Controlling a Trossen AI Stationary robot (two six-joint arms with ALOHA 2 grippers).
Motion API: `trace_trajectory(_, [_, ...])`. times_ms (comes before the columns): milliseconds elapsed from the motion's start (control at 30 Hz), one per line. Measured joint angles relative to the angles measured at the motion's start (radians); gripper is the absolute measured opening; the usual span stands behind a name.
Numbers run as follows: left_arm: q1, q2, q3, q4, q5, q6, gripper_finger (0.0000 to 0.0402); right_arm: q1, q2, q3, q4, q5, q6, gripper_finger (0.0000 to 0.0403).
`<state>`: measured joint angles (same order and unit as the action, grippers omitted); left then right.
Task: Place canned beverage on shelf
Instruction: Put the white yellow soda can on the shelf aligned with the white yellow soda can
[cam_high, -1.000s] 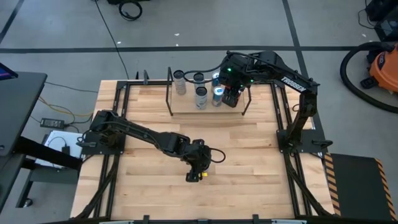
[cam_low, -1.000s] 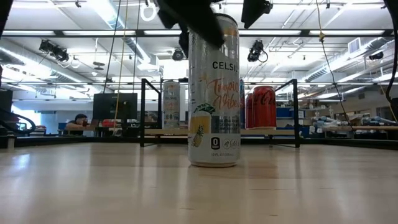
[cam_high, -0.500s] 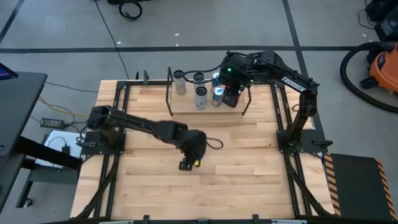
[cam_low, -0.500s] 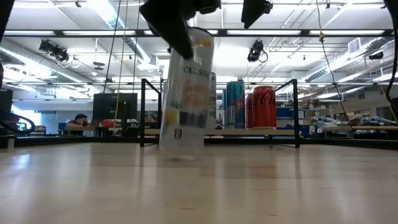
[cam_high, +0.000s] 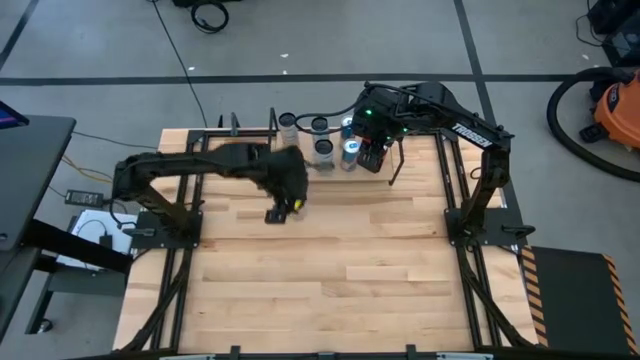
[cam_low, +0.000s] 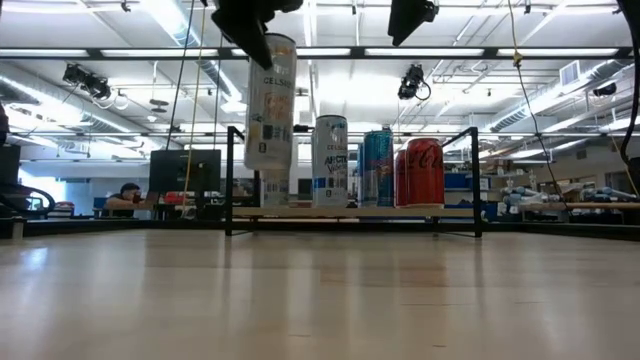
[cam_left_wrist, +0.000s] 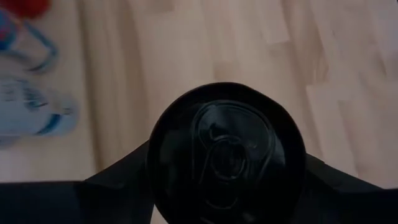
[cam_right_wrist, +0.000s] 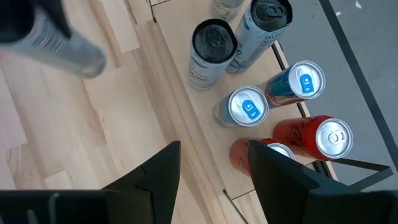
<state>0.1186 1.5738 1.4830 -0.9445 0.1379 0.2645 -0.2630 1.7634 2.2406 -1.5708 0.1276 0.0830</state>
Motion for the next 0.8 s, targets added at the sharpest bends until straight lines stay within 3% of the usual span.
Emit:
trace_trajectory(467, [0.361, -0.013, 0.0, -0.054, 0.148, 0.298, 0.0261, 0.02, 0.0, 0.0, 0.0, 0.0, 0.0, 0.0194])
trace_trajectory(633, [0.425, 0.013, 0.0, -0.053, 0.243, 0.375, 0.0262, 0.022, 0.0, 0.0, 0.0, 0.0, 0.0, 0.0194])
trace_trajectory(800, [0.448, 0.07, 0.0, -0.055, 0.237, 0.473, 0.0262, 0.022, 0.0, 0.0, 0.0, 0.002, 0.001, 0.0194])
